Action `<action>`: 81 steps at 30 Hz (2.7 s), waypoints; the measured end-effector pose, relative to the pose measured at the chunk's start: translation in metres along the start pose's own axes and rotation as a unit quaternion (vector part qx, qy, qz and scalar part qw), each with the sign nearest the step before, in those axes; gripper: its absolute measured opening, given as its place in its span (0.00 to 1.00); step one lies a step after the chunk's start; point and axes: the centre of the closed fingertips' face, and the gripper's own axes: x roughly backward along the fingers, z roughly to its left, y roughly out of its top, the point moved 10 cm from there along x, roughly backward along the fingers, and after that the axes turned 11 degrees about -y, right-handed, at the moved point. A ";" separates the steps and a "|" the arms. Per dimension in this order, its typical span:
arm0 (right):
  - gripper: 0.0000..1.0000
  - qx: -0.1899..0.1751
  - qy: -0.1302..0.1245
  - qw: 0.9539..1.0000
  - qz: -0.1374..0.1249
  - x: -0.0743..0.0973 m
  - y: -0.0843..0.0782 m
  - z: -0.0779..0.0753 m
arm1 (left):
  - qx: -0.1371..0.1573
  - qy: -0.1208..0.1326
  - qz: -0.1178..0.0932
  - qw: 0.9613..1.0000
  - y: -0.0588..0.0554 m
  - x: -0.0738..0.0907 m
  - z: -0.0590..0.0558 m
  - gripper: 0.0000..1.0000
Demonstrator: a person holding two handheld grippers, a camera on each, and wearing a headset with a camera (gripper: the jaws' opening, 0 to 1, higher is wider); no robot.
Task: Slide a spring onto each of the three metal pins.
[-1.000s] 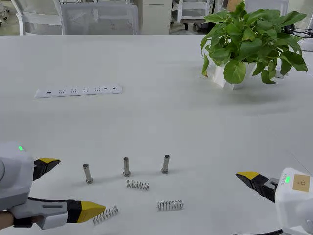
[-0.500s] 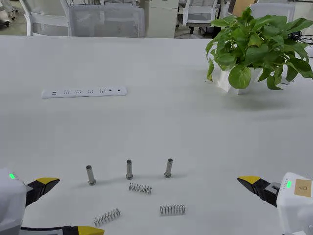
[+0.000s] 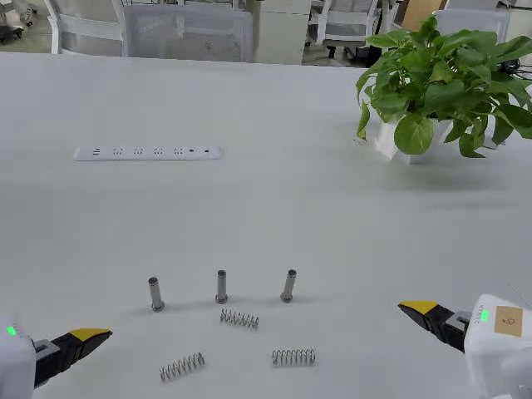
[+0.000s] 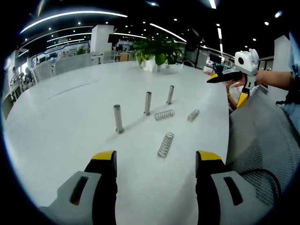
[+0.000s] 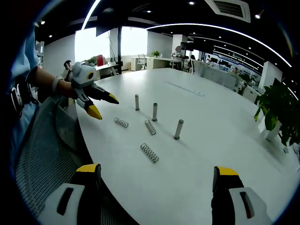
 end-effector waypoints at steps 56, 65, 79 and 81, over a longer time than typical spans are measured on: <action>0.99 -0.007 -0.001 1.000 0.011 0.003 -0.005 0.005 | -0.029 -0.035 0.013 0.999 -0.012 -0.038 0.002 0.07; 0.99 -0.004 0.000 1.000 0.007 0.002 -0.001 0.004 | -0.012 -0.034 -0.007 0.999 -0.002 -0.035 0.001 0.07; 0.99 -0.023 0.013 0.999 -0.019 -0.001 0.013 0.005 | -0.046 -0.074 -0.039 0.995 0.034 -0.032 -0.019 0.07; 0.99 -0.026 0.015 0.999 -0.024 -0.002 0.016 0.005 | -0.050 -0.081 -0.044 0.995 0.040 -0.032 -0.022 0.07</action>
